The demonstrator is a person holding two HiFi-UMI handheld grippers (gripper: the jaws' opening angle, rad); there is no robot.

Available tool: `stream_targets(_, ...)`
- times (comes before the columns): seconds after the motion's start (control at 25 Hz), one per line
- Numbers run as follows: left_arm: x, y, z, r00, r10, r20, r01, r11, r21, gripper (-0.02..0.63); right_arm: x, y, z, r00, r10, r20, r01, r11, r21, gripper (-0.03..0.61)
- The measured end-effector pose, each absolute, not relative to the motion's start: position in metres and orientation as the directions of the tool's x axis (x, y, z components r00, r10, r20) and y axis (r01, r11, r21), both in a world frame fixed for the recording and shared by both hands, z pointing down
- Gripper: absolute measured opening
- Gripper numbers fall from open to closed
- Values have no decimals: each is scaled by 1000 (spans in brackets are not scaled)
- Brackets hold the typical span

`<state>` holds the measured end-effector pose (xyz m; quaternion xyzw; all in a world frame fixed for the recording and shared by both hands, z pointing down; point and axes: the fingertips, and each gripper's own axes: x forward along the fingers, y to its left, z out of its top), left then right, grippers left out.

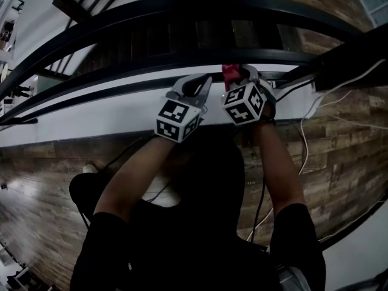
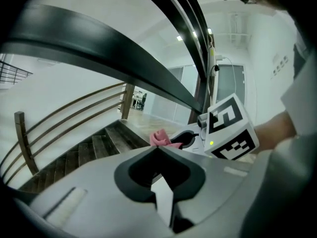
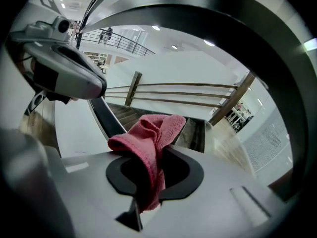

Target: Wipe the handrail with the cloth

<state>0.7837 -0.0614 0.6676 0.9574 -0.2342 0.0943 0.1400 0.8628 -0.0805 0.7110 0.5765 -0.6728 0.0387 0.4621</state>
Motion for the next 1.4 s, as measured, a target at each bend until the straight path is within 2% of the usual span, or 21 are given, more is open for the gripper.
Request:
stream_targets(0.52,832,-39,665,908,-332,257,-392,-889,238,0,961,-57,707,231,-719,656,-891,114,439,50)
stream_targets(0.72,848,-33,661,926,-301,227,-356,-896,264,0,984,-51,709,260,-708,657,-911,46,411,50)
stream_targets(1.12,880,5,675,948,-191,254,-258,-928,267,0,1017,-34,710,302,-691,657,-931,-65,359,49)
stream_targets(1.4,875,6,681,942,-175,285,-250,-935,252,0,1029,-26,710,270,-725,634,-963,-194,188,49)
